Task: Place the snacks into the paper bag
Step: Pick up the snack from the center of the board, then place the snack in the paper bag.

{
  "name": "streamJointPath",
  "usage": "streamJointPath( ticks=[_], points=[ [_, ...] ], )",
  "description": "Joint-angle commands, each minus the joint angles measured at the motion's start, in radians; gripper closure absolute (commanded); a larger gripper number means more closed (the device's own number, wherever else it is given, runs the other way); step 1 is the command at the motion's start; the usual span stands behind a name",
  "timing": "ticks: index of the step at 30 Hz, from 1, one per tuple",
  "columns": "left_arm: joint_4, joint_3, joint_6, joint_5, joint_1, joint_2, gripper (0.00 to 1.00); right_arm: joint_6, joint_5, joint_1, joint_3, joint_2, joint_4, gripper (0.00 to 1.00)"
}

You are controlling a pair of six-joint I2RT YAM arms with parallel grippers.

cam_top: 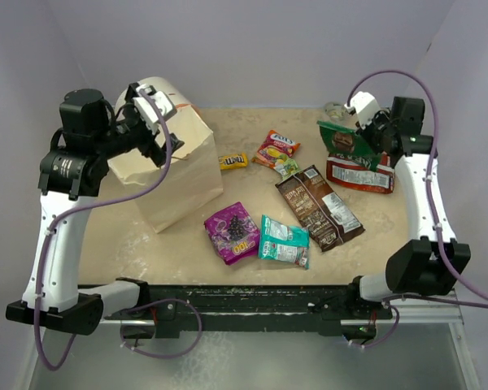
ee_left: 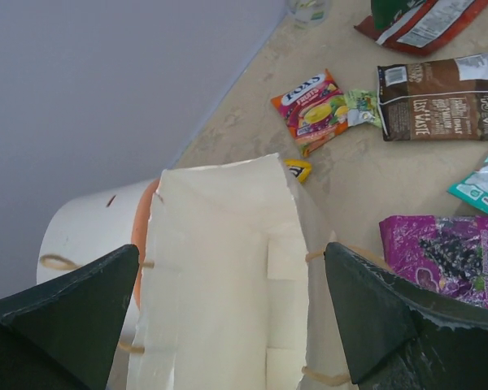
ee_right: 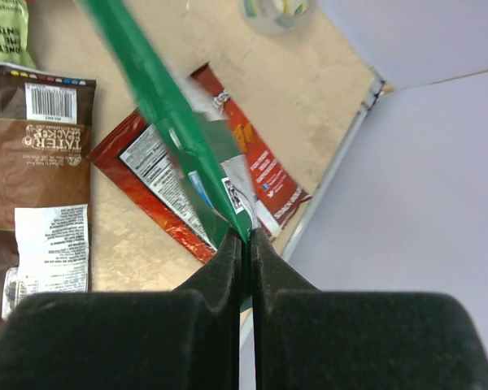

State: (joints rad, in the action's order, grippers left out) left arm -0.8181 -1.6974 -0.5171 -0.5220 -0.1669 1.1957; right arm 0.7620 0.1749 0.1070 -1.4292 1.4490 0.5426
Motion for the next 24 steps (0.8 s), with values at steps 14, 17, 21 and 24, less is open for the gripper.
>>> streamJointPath(
  ticks=[14,17,21,24],
  points=[
    [-0.058,-0.154,-0.107,-0.037,-0.373,0.136,0.01,-0.058,0.418,-0.023,-0.212,-0.188,0.304,1.00],
    [-0.035,-0.164,-0.087,-0.041,-0.445,0.177,0.01,-0.089,0.496,-0.033,-0.197,-0.219,0.302,1.00],
    [0.005,-0.203,-0.053,-0.052,-0.514,0.253,0.01,-0.148,0.575,-0.054,-0.179,-0.253,0.276,1.00],
    [0.021,-0.254,-0.039,-0.056,-0.554,0.317,0.01,-0.181,0.621,-0.078,-0.162,-0.277,0.255,1.00]
  ],
)
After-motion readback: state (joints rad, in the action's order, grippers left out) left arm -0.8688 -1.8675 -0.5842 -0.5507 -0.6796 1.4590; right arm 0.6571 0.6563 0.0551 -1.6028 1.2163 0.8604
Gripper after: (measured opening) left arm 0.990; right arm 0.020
